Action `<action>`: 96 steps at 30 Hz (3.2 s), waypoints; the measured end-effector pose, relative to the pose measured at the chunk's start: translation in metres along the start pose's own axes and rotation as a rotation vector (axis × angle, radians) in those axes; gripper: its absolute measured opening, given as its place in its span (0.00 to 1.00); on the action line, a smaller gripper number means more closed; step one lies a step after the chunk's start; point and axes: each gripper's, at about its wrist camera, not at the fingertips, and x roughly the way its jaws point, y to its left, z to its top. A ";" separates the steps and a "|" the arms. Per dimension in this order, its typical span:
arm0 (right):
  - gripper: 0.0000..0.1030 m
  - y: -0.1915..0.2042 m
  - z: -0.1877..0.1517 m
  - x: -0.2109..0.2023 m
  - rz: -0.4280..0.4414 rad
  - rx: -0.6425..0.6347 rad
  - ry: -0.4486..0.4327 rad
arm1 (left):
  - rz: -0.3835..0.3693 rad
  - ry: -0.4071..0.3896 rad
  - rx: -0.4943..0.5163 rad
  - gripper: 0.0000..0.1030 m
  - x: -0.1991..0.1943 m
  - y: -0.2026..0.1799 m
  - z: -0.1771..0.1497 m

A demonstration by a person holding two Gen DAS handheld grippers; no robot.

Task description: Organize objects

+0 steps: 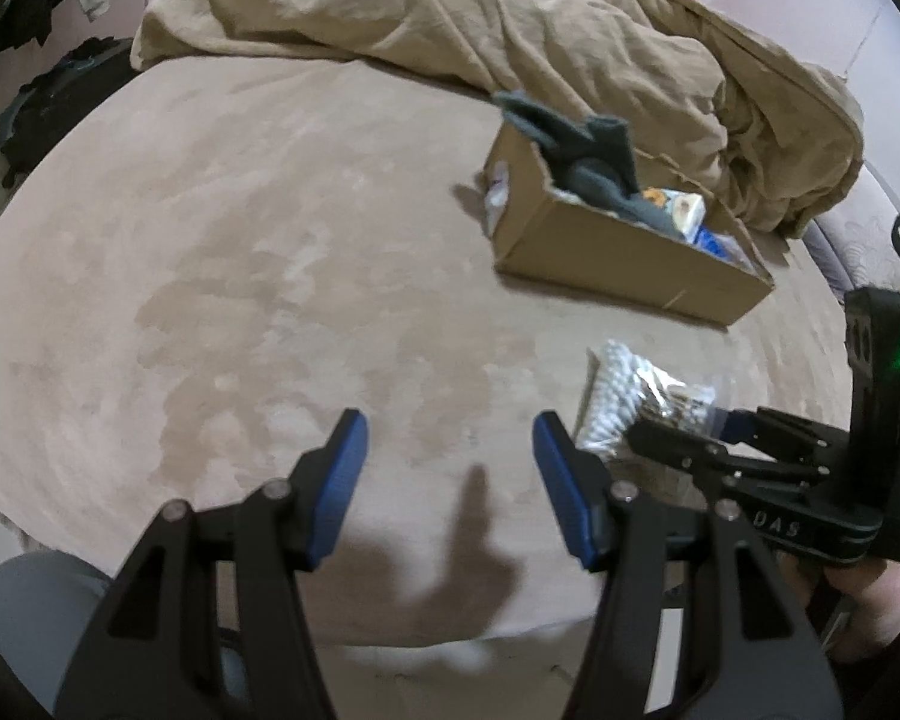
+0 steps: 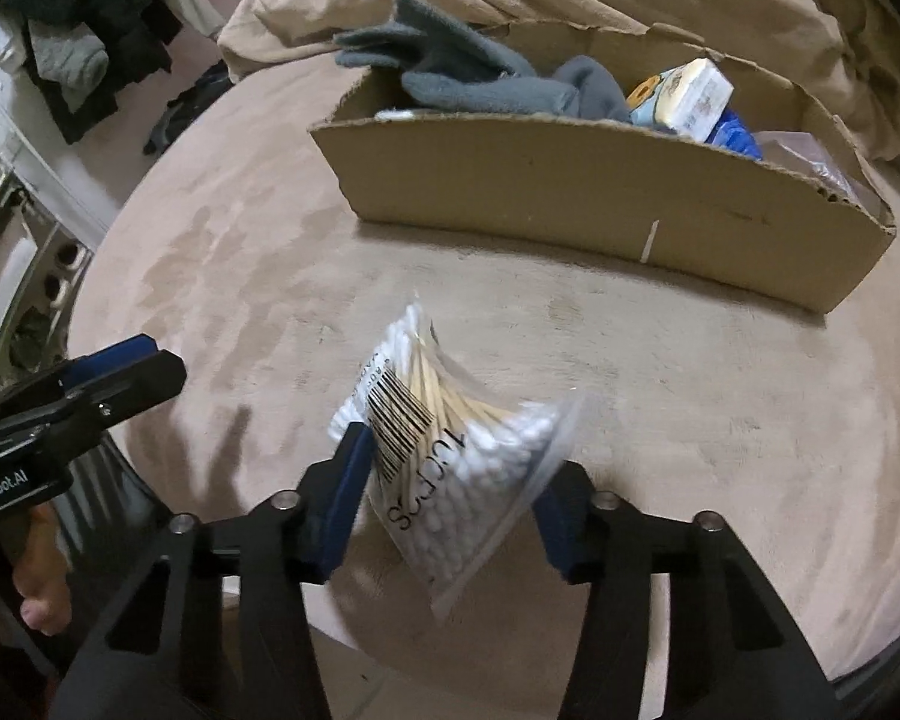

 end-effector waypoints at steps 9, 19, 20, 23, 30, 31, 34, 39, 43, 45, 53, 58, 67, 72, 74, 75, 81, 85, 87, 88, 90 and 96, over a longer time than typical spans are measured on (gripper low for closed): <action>0.38 -0.016 0.012 -0.064 -0.028 0.008 -0.145 | 0.010 -0.039 0.025 0.57 -0.017 -0.036 0.015; 0.38 -0.051 0.039 -0.126 -0.067 0.016 -0.305 | 0.000 -0.081 0.120 0.57 -0.024 -0.085 0.052; 0.38 -0.053 0.042 -0.128 -0.075 0.012 -0.314 | 0.002 -0.089 0.137 0.57 -0.024 -0.090 0.057; 0.38 -0.069 0.054 -0.134 -0.094 0.022 -0.344 | 0.009 -0.103 0.176 0.58 -0.020 -0.103 0.072; 0.38 -0.106 0.086 -0.115 -0.120 0.052 -0.343 | 0.008 -0.125 0.188 0.58 0.005 -0.121 0.107; 0.38 -0.110 0.089 -0.111 -0.120 0.054 -0.336 | 0.008 -0.121 0.184 0.58 0.012 -0.122 0.111; 0.38 -0.121 0.098 -0.092 -0.113 0.066 -0.310 | 0.007 -0.108 0.167 0.58 0.029 -0.122 0.120; 0.38 -0.133 0.111 -0.063 -0.096 0.071 -0.281 | 0.012 -0.092 0.167 0.58 0.054 -0.124 0.130; 0.42 -0.140 0.119 -0.045 -0.111 0.063 -0.244 | 0.028 -0.069 0.163 0.58 0.065 -0.124 0.134; 0.52 -0.140 0.118 -0.043 -0.138 0.057 -0.252 | 0.026 -0.069 0.171 0.68 0.066 -0.125 0.132; 0.83 -0.131 0.098 -0.068 -0.191 0.049 -0.311 | 0.015 -0.072 0.166 0.75 0.044 -0.125 0.116; 0.83 -0.114 0.079 -0.092 -0.202 0.051 -0.309 | 0.019 -0.094 0.160 0.75 0.009 -0.121 0.098; 0.83 -0.074 0.033 -0.135 -0.203 0.058 -0.290 | 0.047 -0.111 0.131 0.77 -0.048 -0.110 0.056; 0.83 -0.044 0.016 -0.158 -0.173 0.046 -0.276 | 0.059 -0.133 0.131 0.78 -0.073 -0.108 0.032; 0.83 -0.034 0.010 -0.166 -0.167 0.029 -0.283 | 0.061 -0.136 0.129 0.78 -0.081 -0.109 0.027; 0.83 -0.031 0.006 -0.170 -0.161 0.028 -0.285 | 0.057 -0.140 0.124 0.78 -0.087 -0.109 0.023; 0.83 -0.019 -0.009 -0.185 -0.160 0.024 -0.296 | 0.039 -0.151 0.107 0.78 -0.099 -0.116 0.014; 0.83 -0.021 -0.014 -0.183 -0.163 0.030 -0.286 | 0.043 -0.166 0.082 0.78 -0.101 -0.118 0.013; 0.83 -0.021 -0.016 -0.183 -0.162 0.035 -0.284 | 0.037 -0.159 0.078 0.78 -0.100 -0.118 0.013; 0.83 -0.021 -0.016 -0.183 -0.162 0.037 -0.285 | 0.036 -0.158 0.079 0.78 -0.099 -0.118 0.013; 0.83 -0.022 -0.016 -0.183 -0.166 0.037 -0.288 | 0.037 -0.154 0.087 0.78 -0.098 -0.119 0.012; 0.83 -0.025 -0.017 -0.181 -0.169 0.044 -0.286 | 0.034 -0.142 0.084 0.78 -0.091 -0.118 0.012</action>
